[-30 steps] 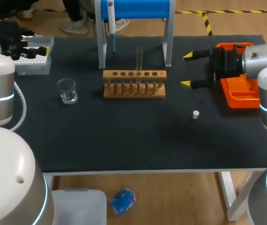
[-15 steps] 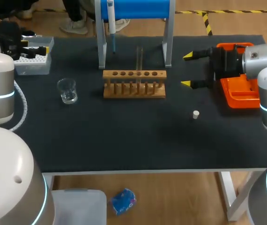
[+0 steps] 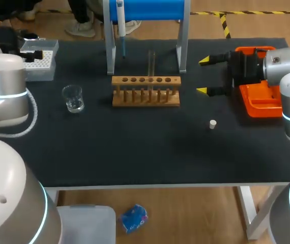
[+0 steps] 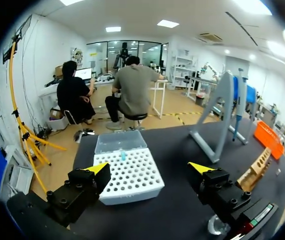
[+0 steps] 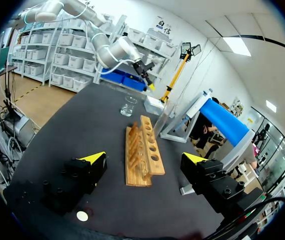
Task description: Invert the test tube, pick up the pipette, mount the tip to pipette, aspirate from beaker and dispense into the tube, eject the tip, return the pipette, and cap with the stopper.
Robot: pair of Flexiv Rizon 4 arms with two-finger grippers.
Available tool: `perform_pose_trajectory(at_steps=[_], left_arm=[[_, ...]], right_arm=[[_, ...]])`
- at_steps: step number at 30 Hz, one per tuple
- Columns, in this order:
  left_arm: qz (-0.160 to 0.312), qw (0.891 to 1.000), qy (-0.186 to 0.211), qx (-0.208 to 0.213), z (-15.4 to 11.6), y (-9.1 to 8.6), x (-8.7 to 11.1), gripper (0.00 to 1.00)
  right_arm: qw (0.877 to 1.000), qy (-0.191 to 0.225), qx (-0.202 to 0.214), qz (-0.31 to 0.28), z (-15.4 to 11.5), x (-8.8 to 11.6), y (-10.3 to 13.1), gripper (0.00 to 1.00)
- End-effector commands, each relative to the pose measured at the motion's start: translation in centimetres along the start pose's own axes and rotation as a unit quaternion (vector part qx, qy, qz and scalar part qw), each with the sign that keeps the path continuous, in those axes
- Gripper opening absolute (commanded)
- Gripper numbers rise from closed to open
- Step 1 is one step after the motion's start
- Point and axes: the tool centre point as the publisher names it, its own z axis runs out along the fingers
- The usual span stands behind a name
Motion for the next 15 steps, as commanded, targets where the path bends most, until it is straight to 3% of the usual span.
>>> perform_pose_trajectory(at_steps=[1, 15], left_arm=[[-0.002, 1.0, -0.015, 0.001, 3.4, -0.1, -0.1, 1.0], [-0.011, 0.999, -0.036, -0.025, 6.4, 0.4, -2.7, 1.0]], right_arm=[[1.0, -0.001, 0.0, 0.0, 0.0, 0.1, 0.0, 1.0], [1.0, -0.001, 0.0, 0.0, 0.0, 0.1, 0.0, 1.0]])
